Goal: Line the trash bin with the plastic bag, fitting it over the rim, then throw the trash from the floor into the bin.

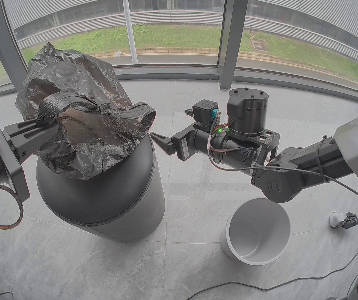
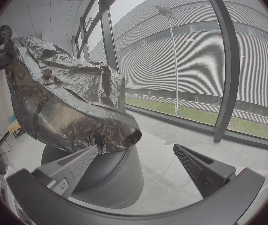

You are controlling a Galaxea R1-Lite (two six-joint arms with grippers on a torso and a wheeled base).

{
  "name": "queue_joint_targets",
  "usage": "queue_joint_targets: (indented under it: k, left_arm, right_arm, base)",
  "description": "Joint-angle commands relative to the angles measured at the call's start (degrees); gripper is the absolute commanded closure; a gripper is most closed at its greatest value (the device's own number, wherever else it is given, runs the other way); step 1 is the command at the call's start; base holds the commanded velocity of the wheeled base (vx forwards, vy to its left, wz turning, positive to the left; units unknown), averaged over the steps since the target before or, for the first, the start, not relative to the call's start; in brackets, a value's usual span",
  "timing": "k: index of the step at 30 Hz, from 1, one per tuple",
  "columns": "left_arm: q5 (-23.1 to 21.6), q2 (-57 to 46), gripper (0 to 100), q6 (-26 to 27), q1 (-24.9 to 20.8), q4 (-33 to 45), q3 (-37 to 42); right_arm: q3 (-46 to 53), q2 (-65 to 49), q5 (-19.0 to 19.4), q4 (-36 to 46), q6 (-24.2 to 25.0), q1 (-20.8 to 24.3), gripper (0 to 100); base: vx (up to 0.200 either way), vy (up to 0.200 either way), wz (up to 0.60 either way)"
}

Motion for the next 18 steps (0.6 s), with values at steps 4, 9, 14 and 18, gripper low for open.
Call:
queue_joint_targets:
  k: [4, 9, 14, 18]
  left_arm:
    - [-0.4, 0.0, 100, 0.0, 0.0, -1.1, 0.0]
    - [-0.6, 0.0, 100, 0.1, -0.1, -3.4, 0.6]
    - [-0.8, 0.3, 100, 0.1, -0.6, -3.8, 0.4]
    - [-0.7, 0.0, 100, 0.1, -3.5, -3.8, 0.2]
  right_arm:
    - [-3.4, 4.1, -0.1, -0.3, 0.0, 0.0, 0]
    - [-13.0, 10.5, -0.1, -3.1, 2.6, -0.2, 0]
    - [-14.9, 14.6, 0.2, -6.3, 2.7, -0.2, 0]
    - [-19.3, 16.8, 0.3, -6.6, 2.9, -0.2, 0]
  base:
    - [0.0, 0.0, 0.0]
    - [0.0, 0.0, 0.0]
    - [0.0, 0.0, 0.0]
    - [0.0, 0.0, 0.0]
